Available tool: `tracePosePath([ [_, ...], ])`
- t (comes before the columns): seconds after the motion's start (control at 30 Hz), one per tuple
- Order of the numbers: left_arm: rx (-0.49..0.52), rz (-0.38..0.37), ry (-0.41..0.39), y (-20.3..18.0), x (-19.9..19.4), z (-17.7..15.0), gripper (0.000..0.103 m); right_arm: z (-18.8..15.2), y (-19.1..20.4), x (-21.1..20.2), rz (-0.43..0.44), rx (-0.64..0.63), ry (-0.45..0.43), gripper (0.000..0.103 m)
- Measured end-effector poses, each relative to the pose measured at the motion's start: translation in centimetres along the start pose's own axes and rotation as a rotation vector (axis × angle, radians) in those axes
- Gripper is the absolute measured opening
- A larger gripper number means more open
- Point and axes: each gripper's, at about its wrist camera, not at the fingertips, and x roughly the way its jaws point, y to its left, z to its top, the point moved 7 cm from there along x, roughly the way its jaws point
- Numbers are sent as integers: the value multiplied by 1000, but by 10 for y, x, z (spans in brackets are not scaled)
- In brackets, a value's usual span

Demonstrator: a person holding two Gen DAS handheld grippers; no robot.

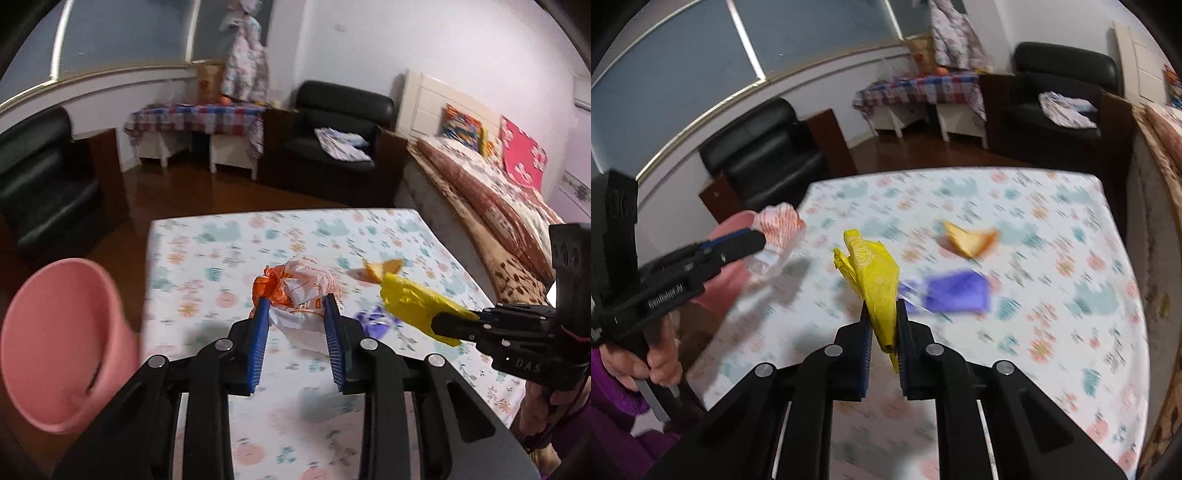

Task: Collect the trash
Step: 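Carry the white and yellow bags over the pink bin and open both tools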

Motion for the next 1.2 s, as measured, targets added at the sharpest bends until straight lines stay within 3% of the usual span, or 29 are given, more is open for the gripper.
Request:
tracePosePath([
  [0.37, -166, 184, -87, 108, -63, -7, 29, 59, 144, 46, 216, -145, 11, 11],
  [0.7, -305, 277, -102, 191, -94, -33, 29, 66, 246, 106, 274, -192, 95, 11],
  [1.2, -360, 301, -55, 237, -90, -57, 30, 43, 281, 170, 219, -177, 208, 13],
])
